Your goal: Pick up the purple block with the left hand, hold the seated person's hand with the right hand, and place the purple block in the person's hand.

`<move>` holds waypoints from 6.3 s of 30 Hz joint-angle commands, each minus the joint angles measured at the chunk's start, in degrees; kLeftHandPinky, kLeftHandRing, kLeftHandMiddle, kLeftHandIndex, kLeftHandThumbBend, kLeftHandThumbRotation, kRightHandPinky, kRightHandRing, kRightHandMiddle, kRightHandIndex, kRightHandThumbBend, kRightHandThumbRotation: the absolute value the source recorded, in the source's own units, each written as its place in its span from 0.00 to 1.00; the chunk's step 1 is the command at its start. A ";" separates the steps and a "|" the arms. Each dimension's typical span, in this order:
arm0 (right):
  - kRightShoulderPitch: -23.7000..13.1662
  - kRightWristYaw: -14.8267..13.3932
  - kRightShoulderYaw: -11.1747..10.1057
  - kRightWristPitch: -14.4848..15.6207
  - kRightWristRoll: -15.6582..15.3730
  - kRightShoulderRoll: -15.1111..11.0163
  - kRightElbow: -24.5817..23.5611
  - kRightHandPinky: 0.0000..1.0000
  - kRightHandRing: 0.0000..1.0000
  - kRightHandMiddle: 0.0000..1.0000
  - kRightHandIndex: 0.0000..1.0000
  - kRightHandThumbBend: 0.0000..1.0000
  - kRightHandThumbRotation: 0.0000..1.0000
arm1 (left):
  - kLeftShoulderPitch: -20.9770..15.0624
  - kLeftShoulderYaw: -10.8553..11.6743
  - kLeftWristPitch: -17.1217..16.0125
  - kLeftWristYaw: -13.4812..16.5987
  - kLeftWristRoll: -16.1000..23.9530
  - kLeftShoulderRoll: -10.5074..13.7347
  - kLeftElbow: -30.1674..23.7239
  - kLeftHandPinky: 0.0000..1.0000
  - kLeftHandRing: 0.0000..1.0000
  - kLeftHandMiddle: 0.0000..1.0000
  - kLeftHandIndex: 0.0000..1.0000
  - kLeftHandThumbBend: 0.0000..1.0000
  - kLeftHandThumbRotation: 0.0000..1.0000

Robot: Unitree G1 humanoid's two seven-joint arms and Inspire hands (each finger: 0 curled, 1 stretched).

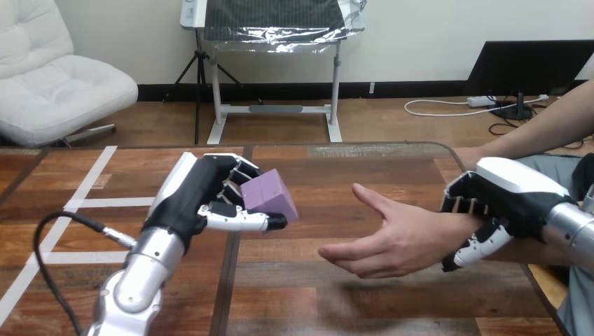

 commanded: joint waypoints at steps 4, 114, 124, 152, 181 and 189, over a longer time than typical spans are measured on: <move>-0.06 1.47 -0.41 2.02 1.35 3.04 -5.02 0.37 0.42 0.47 0.51 0.89 0.17 | -7.28 -0.91 -2.67 1.17 0.04 -1.68 3.95 0.28 0.36 0.42 0.46 0.60 0.00; 6.33 7.51 -4.75 5.23 4.45 4.29 -18.94 0.55 0.67 0.70 0.73 0.95 0.61 | -11.31 -7.44 1.21 -4.31 0.15 -9.88 6.16 0.53 0.64 0.68 0.68 0.70 0.66; 7.24 7.38 -6.74 6.29 8.14 5.96 -18.66 0.60 0.74 0.76 0.79 0.96 0.67 | -6.65 -6.01 1.70 -4.20 -0.44 -8.49 -1.59 0.59 0.71 0.75 0.73 0.72 0.76; 8.24 2.98 -9.79 -1.96 17.34 10.56 -13.64 0.68 0.82 0.87 0.89 0.96 0.76 | 4.79 -1.44 4.36 -3.15 -2.49 -4.99 -18.67 0.69 0.80 0.81 0.80 0.70 0.80; 11.79 -0.99 -12.69 -10.20 25.45 19.50 -14.05 0.71 0.83 0.87 0.89 0.89 0.91 | 16.97 3.56 1.72 1.09 -3.70 -5.03 -30.78 0.72 0.80 0.80 0.78 0.60 0.80; 14.37 0.29 -13.35 -11.42 31.19 22.90 -16.93 0.73 0.84 0.87 0.88 0.87 0.92 | 20.37 5.23 -1.33 2.00 -4.78 -5.08 -33.82 0.71 0.79 0.79 0.77 0.53 0.80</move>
